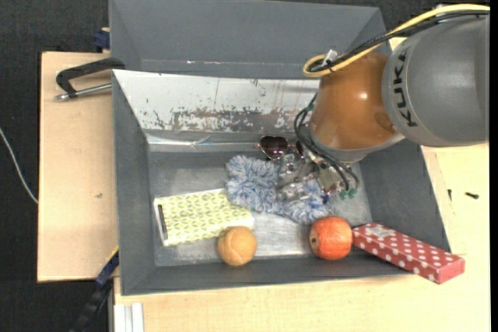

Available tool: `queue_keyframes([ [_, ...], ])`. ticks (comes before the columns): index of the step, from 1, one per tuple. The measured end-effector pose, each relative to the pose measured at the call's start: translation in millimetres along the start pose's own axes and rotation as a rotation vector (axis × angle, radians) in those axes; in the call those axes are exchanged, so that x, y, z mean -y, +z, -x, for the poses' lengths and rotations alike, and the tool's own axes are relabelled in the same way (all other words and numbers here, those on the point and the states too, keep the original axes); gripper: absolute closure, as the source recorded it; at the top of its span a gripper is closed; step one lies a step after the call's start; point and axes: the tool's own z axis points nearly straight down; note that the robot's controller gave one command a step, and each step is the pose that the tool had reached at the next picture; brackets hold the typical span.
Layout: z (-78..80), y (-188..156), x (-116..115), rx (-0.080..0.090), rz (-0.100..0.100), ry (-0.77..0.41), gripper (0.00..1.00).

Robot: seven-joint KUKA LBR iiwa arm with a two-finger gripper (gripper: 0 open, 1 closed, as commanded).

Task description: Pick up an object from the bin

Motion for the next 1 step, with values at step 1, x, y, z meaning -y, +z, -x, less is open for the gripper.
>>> queue_keyframes([
  [1, 0.7, -82.3, 5.7, -0.004, 0.000, 0.029, 1.00],
])
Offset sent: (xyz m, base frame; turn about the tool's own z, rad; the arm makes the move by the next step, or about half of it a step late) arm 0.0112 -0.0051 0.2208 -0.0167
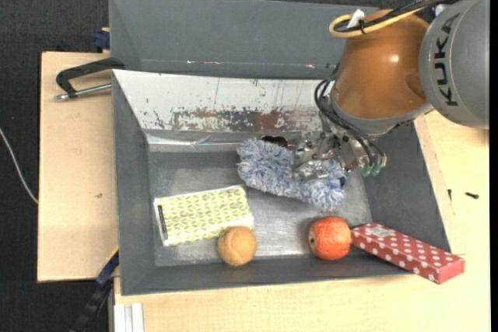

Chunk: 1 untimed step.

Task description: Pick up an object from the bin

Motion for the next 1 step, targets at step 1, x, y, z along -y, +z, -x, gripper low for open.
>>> queue_keyframes([
  [1, 5.2, -68.5, 0.1, 0.002, -0.001, -0.022, 1.00],
])
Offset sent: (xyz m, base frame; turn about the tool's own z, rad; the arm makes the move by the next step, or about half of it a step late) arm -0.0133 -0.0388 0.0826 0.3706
